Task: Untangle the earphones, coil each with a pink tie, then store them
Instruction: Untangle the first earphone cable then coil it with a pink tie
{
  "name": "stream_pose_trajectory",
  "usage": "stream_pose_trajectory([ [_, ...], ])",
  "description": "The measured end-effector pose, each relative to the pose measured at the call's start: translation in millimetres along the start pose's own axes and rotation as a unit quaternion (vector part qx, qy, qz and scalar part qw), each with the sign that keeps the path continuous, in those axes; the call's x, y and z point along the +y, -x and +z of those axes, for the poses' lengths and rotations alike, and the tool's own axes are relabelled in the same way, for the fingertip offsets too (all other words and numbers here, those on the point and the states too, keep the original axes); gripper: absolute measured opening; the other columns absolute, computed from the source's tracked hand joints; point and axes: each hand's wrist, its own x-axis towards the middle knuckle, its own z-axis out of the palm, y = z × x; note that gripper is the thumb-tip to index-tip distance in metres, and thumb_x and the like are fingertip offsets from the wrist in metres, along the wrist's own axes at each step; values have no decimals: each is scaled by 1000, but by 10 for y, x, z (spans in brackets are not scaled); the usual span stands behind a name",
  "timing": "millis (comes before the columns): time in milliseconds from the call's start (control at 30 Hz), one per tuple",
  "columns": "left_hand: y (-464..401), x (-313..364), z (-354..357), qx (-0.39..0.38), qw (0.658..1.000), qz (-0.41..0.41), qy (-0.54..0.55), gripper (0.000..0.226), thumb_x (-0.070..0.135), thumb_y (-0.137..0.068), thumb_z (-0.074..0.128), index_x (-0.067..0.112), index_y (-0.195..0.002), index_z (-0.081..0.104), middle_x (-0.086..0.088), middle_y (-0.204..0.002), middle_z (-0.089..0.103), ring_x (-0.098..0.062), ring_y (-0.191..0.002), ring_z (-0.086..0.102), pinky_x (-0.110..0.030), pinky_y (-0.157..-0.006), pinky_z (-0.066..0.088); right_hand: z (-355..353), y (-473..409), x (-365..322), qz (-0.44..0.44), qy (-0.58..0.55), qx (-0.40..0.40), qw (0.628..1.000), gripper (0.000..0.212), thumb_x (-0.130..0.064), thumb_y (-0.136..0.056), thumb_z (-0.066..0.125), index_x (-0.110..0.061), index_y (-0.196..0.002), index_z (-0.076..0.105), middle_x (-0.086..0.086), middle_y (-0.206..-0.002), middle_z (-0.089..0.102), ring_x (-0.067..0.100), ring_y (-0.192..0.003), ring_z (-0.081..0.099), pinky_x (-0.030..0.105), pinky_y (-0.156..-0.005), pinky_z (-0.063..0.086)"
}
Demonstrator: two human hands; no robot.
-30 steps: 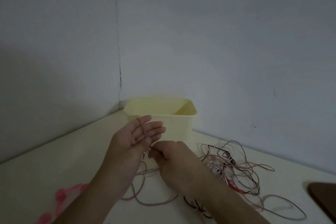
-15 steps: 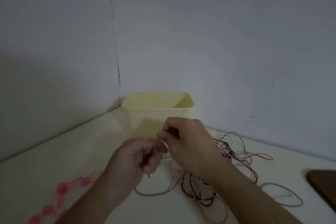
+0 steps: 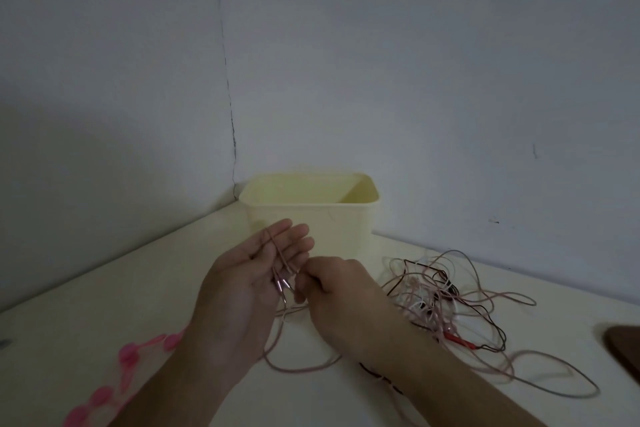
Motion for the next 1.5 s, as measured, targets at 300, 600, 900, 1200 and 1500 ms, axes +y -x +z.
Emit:
stream_pose_trajectory([
  [300, 24, -24, 30, 20, 999, 30, -2, 36, -17, -103, 34, -7, -128, 58, -21, -121, 75, -30, -114, 74, -28, -92, 60, 20, 46, -56, 15, -98, -25, 995, 37, -41, -102, 53, -11, -82, 61, 3, -68, 60, 13, -63, 54, 37, -63, 44],
  [600, 58, -41, 49, 24, 997, 55, -38, 34, -17, -100, 41, -6, -126, 62, -17, -117, 77, -27, -113, 74, -25, -93, 59, 36, 61, -65, 8, -53, -17, 998, 41, -45, -103, 54, -18, -72, 51, -3, -63, 52, 15, -62, 47, 34, -59, 38],
  [900, 72, -66, 41, 15, 998, 47, -41, 35, -19, -97, 45, -4, -123, 63, -17, -115, 78, -26, -111, 75, -23, -90, 59, 78, 160, -142, -17, 90, -2, 996, 30, -46, -109, 36, -24, -99, 54, 9, -100, 69, 37, -92, 66, 44, -78, 55],
  [1200, 5, -11, -17, 34, 997, 62, -14, 45, -28, -92, 42, -5, -124, 63, -18, -116, 77, -26, -111, 75, -26, -92, 60, 59, 156, -106, 14, 94, -38, 995, 30, -43, -112, 31, -23, -95, 45, 13, -102, 66, 40, -97, 64, 43, -80, 49],
  [1500, -11, -106, -70, 68, 978, 149, -132, 38, -25, -94, 49, -3, -121, 63, -11, -110, 80, -24, -110, 76, -23, -92, 58, 103, 220, -214, -36, 109, -100, 988, 25, -34, -109, 42, -17, -98, 56, 20, -107, 67, 45, -102, 65, 43, -82, 51],
])
